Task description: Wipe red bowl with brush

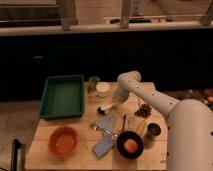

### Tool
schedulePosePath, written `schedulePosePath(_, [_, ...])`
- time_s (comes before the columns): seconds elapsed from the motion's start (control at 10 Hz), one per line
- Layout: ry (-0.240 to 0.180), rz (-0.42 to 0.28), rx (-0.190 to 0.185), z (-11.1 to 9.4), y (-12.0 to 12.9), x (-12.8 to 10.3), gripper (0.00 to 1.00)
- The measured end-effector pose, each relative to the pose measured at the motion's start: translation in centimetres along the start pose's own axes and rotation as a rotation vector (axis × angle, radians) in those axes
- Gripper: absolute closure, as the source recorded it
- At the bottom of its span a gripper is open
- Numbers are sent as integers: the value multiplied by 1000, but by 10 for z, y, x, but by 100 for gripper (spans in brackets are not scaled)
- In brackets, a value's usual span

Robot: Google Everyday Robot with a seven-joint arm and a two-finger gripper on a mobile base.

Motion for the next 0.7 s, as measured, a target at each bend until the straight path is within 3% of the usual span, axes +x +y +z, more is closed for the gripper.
schedulePosePath(0.7, [-3, -2, -5, 1, 2, 0, 100])
